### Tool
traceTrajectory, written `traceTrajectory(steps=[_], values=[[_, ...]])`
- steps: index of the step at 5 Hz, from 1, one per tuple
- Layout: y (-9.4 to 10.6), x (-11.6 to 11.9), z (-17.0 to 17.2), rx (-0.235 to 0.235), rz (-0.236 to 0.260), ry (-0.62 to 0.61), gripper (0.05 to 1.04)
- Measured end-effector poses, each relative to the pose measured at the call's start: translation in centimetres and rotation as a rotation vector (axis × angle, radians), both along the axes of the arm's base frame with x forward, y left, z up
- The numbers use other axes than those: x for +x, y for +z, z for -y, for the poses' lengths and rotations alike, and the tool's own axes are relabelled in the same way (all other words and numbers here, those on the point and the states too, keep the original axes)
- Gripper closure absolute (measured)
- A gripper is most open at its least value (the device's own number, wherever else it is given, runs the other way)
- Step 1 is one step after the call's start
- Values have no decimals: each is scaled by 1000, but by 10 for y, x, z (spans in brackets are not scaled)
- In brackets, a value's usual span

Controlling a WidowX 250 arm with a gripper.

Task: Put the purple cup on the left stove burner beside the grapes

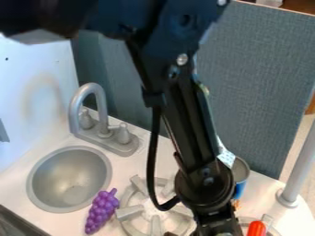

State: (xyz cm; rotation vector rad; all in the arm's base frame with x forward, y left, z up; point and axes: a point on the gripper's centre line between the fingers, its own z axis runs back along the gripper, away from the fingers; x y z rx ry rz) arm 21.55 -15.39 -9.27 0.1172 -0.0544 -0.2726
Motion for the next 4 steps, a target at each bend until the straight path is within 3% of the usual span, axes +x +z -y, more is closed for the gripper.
traceTrajectory(steps=[1, 2, 3, 4], values=[[-1, 1, 1, 11, -16, -17, 687], [-1, 1, 0, 22, -26, -26, 898], [0, 0, -1, 16, -51, -34, 990], [36, 19, -8, -38, 15, -2, 996]])
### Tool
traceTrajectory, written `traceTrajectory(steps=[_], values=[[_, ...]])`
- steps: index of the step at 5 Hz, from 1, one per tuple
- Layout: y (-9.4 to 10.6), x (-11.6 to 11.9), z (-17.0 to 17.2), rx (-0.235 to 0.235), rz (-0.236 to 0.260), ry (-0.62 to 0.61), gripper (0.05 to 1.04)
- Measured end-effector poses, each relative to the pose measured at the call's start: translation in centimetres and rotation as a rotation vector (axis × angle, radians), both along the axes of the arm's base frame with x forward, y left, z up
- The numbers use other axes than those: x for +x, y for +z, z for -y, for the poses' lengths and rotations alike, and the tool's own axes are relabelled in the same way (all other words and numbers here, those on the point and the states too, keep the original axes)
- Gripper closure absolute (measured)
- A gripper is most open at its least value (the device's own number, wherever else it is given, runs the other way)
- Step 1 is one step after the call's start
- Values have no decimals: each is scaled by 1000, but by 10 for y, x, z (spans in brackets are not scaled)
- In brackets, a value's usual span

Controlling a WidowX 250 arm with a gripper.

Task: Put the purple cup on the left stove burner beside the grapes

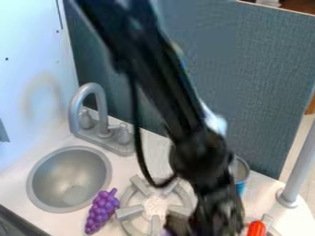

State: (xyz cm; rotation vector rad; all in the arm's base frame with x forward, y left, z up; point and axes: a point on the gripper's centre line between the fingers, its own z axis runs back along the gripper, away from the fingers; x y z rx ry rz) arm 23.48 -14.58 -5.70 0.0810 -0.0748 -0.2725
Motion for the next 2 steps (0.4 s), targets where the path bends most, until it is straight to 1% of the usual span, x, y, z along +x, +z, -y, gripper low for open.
traceTrajectory(steps=[1, 2], values=[[21, 12, -7, -6, 17, 5, 996], [28, 27, -32, 2, 6, 73, 996]])
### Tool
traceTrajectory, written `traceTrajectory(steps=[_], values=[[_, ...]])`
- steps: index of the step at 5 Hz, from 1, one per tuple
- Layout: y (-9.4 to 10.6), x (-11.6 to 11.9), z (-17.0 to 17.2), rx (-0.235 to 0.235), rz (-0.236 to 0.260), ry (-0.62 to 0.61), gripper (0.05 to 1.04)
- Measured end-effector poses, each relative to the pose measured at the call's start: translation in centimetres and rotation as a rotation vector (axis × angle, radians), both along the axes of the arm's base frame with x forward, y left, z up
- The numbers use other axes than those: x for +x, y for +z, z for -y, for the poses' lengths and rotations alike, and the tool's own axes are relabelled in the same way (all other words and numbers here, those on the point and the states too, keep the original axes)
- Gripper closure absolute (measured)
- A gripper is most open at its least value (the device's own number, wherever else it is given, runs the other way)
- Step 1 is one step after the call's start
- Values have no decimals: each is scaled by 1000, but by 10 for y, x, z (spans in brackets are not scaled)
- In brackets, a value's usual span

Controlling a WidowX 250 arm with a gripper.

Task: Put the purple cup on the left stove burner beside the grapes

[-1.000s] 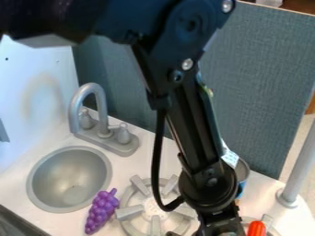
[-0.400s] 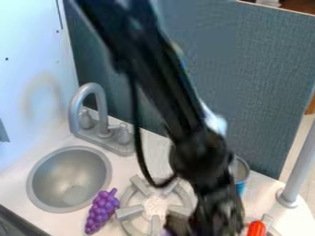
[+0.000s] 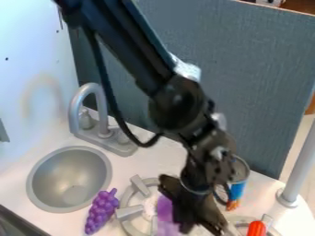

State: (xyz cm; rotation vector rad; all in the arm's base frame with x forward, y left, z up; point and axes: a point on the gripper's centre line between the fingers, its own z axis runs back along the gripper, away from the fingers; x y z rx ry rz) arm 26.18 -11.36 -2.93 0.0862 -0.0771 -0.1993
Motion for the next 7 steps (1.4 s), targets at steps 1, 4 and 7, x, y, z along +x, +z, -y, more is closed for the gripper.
traceTrajectory(steps=[1, 4, 7], values=[[8, 18, -19, 10, 1, 38, 996], [1, 45, -64, 74, -133, 127, 996], [-21, 48, -54, 43, -146, 83, 996]])
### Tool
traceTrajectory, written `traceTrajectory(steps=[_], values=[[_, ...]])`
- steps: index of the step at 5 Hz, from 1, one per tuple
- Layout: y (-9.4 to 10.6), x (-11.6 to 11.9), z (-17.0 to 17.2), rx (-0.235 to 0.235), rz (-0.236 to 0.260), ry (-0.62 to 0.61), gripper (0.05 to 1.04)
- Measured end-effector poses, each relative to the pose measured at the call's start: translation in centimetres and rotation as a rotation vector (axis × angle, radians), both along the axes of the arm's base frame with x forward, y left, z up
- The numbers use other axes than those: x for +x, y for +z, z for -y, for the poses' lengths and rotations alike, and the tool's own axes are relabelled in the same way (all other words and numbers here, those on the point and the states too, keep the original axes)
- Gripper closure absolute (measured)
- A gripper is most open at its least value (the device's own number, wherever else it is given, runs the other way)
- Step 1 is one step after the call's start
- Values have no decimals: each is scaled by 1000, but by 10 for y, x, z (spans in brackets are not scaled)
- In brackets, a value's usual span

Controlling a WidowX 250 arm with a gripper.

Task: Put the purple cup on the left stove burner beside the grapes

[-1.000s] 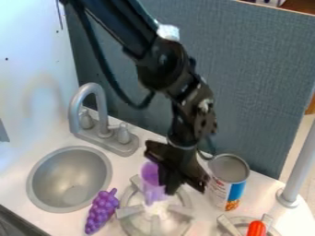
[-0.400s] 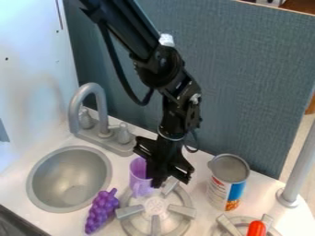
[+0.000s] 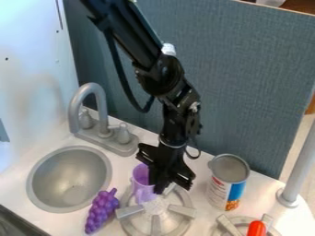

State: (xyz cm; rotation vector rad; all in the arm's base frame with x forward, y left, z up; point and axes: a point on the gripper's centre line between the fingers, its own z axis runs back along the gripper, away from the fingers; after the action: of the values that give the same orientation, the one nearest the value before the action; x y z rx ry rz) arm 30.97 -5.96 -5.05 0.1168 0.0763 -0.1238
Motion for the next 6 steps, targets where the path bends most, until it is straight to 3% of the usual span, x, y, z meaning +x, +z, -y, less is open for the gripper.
traceTrajectory(steps=[2, 6], values=[[-20, -5, 25, -49, -19, -41, 996], [-22, -1, 23, 8, -12, 14, 996]])
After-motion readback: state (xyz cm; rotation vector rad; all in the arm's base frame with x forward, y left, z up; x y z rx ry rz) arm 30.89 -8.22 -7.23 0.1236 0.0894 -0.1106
